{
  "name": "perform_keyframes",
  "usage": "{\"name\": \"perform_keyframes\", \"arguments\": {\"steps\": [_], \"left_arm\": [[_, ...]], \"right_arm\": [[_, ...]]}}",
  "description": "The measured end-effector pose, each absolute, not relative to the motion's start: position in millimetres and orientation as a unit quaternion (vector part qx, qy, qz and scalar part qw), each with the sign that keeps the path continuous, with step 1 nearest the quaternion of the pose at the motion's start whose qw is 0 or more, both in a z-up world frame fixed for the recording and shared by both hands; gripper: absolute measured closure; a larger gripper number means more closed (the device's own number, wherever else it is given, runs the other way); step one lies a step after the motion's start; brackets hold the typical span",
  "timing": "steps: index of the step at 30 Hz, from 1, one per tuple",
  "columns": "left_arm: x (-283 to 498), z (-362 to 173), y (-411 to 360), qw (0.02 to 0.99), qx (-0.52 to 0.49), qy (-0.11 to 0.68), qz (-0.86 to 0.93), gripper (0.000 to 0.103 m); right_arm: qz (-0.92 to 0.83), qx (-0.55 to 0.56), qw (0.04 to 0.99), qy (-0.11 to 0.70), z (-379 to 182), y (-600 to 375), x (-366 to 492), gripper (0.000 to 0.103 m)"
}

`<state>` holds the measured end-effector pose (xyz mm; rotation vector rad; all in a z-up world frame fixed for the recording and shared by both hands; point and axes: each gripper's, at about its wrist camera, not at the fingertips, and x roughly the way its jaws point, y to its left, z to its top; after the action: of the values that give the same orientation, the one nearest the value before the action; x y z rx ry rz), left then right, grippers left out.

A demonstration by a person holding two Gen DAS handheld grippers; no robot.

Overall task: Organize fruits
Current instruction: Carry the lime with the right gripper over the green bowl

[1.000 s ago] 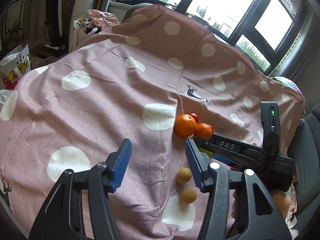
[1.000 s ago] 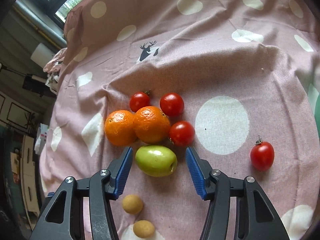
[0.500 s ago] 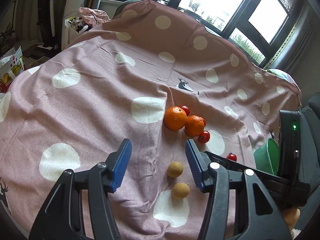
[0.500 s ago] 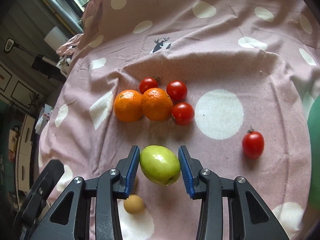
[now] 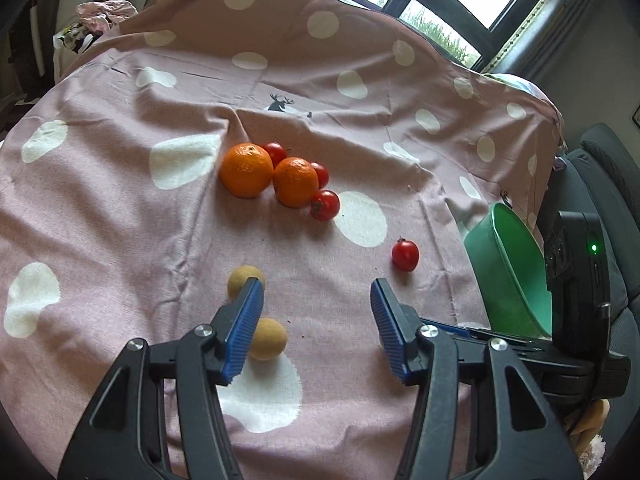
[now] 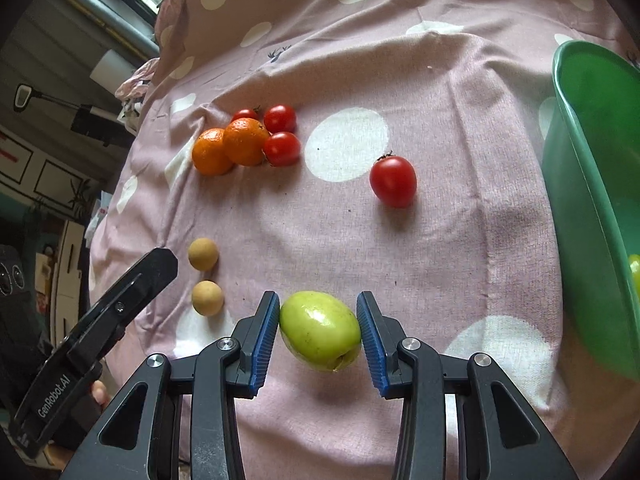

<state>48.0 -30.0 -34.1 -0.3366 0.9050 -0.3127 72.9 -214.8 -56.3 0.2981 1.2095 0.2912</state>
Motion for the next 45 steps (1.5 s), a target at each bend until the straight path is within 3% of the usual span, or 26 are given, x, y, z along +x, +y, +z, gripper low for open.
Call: {"name": "perform_keyframes", "arguments": {"steps": [26,34,45], "left_arm": [[37.0,-62.9,-103.7,0.822,-0.114,0.495,-0.258,0.049],[39.5,-70.6,-106.6,0.812,-0.121,0.505,-0.265,0.061],[32.8,-50.1,-105.3,0.830,-0.126,0.471,-0.271,0.061]], "right_arm": [[0.140,0.189,0.797,0.557,-56.8,-240.8,72.7,0.063],[0.150,0.184,0.794,0.560,-61.0,-233.1,73.2,0.065],[0.142,0.159,0.818,0.534,-44.5,-227.2,64.1,0.065]]}}
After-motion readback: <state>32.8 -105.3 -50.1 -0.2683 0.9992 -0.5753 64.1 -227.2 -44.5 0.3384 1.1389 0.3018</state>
